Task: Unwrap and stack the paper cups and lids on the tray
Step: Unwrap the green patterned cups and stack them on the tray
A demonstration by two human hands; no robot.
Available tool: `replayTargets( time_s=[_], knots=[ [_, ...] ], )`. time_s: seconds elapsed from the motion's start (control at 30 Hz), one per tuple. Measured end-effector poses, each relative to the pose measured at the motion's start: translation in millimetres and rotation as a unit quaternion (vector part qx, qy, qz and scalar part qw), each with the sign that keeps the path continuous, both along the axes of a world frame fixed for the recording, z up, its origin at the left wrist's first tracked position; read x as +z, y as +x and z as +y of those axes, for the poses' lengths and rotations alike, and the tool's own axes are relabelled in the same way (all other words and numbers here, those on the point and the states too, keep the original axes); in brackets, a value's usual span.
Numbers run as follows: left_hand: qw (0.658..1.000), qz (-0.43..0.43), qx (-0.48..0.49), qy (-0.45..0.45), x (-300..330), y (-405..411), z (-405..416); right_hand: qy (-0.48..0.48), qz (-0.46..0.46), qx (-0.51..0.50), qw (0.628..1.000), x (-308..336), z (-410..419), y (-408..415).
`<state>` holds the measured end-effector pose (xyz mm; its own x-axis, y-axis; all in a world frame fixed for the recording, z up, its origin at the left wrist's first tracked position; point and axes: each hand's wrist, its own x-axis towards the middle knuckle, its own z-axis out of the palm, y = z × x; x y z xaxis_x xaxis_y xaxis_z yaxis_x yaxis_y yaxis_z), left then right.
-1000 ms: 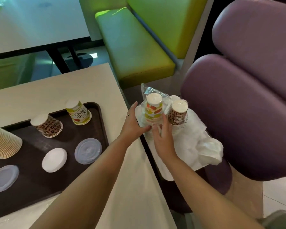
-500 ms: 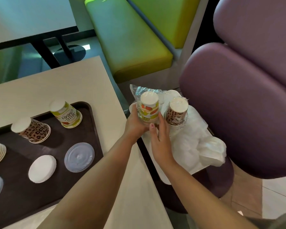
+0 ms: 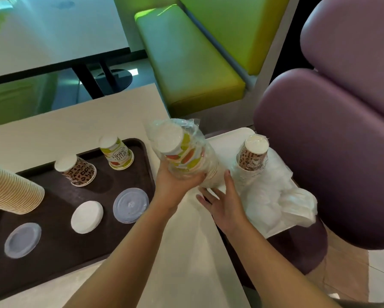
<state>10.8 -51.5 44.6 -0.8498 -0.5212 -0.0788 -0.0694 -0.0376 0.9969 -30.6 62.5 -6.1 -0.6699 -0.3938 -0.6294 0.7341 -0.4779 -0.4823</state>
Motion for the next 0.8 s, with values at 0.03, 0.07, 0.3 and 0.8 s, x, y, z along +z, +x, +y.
replayTargets(
  time_s=[0.03,0.07,0.3,0.8],
  knots=[
    [1.000,0.011,-0.015,-0.001,5,12,-1,-0.024,-0.015,0.005,1.000,4,-2,2],
    [0.999,0.010,-0.030,0.004,7,24,-2,-0.054,-0.018,0.011,0.998,8,-3,4],
    [0.977,-0.177,-0.088,-0.079,11,124,-28,-0.115,-0.008,0.091,0.989,34,-26,32],
    [0.976,-0.178,-0.080,-0.098,56,237,-75,0.048,0.536,0.152,0.829,117,-83,134]
  ],
)
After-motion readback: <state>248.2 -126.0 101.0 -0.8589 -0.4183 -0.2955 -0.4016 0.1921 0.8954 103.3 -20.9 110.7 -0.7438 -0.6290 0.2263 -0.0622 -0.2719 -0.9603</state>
